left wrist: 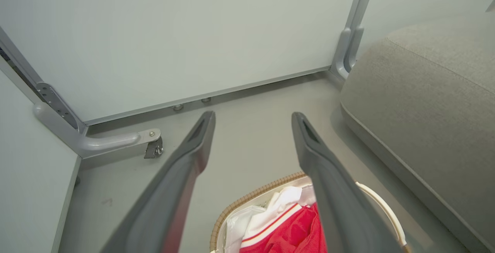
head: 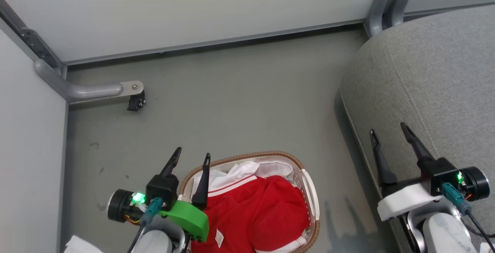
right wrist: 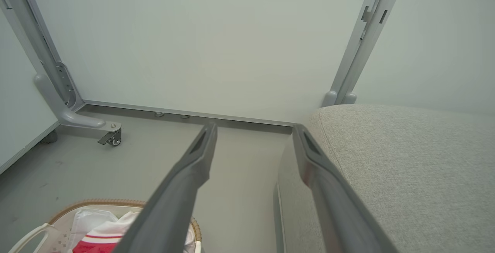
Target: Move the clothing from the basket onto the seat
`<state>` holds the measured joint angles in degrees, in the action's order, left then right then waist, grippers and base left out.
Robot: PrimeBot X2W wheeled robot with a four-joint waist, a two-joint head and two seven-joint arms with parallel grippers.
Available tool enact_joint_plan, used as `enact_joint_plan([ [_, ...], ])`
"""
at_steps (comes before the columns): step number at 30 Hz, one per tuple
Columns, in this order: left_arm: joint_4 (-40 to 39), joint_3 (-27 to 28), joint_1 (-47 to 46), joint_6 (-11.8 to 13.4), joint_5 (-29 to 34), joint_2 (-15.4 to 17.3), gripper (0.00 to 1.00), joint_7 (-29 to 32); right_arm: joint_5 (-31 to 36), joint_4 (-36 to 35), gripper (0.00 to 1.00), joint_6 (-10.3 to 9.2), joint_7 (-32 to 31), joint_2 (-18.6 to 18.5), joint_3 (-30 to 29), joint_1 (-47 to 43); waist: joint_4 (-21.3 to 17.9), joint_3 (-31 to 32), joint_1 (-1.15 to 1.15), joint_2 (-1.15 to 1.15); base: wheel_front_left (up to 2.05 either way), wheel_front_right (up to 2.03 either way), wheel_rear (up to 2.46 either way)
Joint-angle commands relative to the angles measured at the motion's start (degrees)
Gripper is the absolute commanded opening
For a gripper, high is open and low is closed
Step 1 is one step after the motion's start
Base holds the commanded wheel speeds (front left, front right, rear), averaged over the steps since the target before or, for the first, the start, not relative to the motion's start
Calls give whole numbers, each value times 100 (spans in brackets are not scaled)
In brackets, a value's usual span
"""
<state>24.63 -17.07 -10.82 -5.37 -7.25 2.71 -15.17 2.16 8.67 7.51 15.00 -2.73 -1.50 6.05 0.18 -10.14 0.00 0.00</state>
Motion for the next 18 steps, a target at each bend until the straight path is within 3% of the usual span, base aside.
enact_joint_plan([
  [1, 168, -121, -222, -53, 77, 33, 100, 3, -6, -50, 100, -4, 28, -28, -35, 161, -254, -642, 0, 0, 0, 0, 0],
  [8, 1783, -961, -1144, -207, 219, 35, 100, 2, -106, -151, 100, -5, 28, -23, -48, 718, -653, -1610, 0, 0, 0, 0, 0],
  [18, 3307, -2318, -2336, -214, -70, 144, 100, 2, -421, -341, 100, -5, 28, -22, 208, 1349, -1170, -2869, 0, 0, 0, 0, 0],
])
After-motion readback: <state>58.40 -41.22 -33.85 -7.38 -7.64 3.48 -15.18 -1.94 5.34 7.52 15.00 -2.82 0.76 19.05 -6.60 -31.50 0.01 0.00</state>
